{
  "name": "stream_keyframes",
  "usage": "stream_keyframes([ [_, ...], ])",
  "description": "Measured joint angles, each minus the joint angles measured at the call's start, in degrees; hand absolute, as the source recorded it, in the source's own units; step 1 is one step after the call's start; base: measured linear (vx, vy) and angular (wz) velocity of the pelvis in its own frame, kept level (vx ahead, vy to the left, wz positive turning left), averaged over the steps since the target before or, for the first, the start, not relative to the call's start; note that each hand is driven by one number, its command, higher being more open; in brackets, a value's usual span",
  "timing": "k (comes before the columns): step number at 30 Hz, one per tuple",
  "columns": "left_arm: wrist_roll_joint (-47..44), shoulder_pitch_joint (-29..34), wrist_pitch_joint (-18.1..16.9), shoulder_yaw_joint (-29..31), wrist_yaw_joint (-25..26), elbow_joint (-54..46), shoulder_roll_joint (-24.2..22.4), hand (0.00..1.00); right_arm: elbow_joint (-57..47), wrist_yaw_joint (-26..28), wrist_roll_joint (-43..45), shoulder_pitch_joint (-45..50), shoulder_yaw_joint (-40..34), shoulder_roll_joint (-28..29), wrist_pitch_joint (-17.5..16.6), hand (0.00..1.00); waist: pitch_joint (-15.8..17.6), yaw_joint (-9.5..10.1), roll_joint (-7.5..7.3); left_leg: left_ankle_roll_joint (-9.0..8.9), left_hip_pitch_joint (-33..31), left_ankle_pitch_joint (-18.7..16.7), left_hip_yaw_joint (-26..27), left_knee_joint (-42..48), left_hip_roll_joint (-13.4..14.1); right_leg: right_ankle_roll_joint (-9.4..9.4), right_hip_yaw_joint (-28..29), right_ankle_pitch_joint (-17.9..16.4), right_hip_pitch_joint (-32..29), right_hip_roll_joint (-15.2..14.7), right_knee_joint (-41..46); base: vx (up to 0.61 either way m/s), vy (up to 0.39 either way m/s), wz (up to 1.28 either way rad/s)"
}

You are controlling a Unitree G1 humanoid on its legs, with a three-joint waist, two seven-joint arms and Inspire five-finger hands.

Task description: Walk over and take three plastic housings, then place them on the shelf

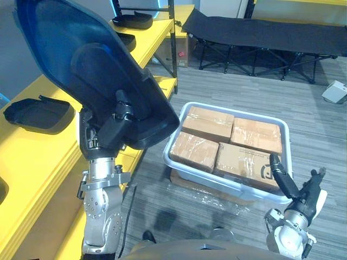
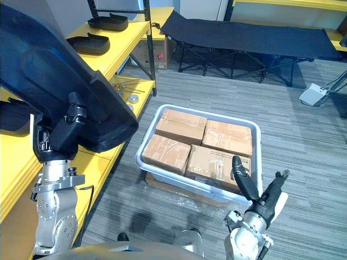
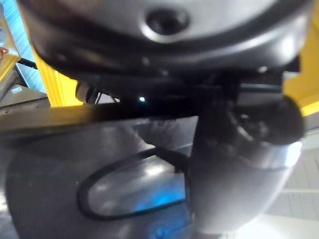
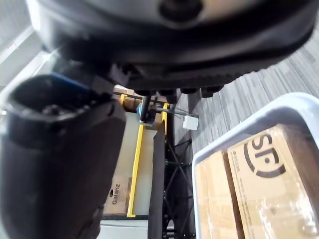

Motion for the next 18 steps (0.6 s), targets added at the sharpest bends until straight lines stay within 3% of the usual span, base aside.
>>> stream_keyframes([
  [5,0.2,0.0,0.9,0.8,2.2,0.0,0.3,0.0,0.0,4.1,0.7,-0.7,0.8,-0.1,-0.1,1.0,0.0,0.34,-0.1,0.06,-0.9,-0.2,-4.3,0.5,-0.3,-0.02,-3.5,0.0,2.5,-0.2,-1.1,0.01,-0.009,0.32],
  [8,0.6,0.0,1.0,1.7,2.9,0.0,0.2,0.0,0.0,6.5,1.8,-2.9,2.9,-1.3,-0.1,1.0,0.1,1.51,0.01,0.49,-3.4,0.4,-8.7,1.4,-0.5,-0.27,-7.8,-0.3,3.5,-0.2,-1.2,-0.02,-0.023,0.71],
  [14,0.6,4.5,1.0,9.0,4.0,0.0,-2.0,0.0,2.8,12.7,1.6,-10.5,9.7,-6.3,-2.5,1.0,2.0,6.52,1.33,0.9,-5.6,2.9,-17.6,1.6,-1.8,-0.2,-18.0,-3.1,8.2,-0.5,0.5,-0.03,-0.036,0.78],
  [18,0.3,8.5,0.8,10.7,3.1,0.0,-2.8,0.0,5.0,13.6,1.4,-12.9,12.6,-7.0,-2.6,1.0,2.4,8.37,1.74,2.67,-8.1,5.4,-18.8,1.4,-2.3,-0.34,-24.0,-4.3,9.7,-0.3,1.3,-0.05,-0.042,0.87],
])
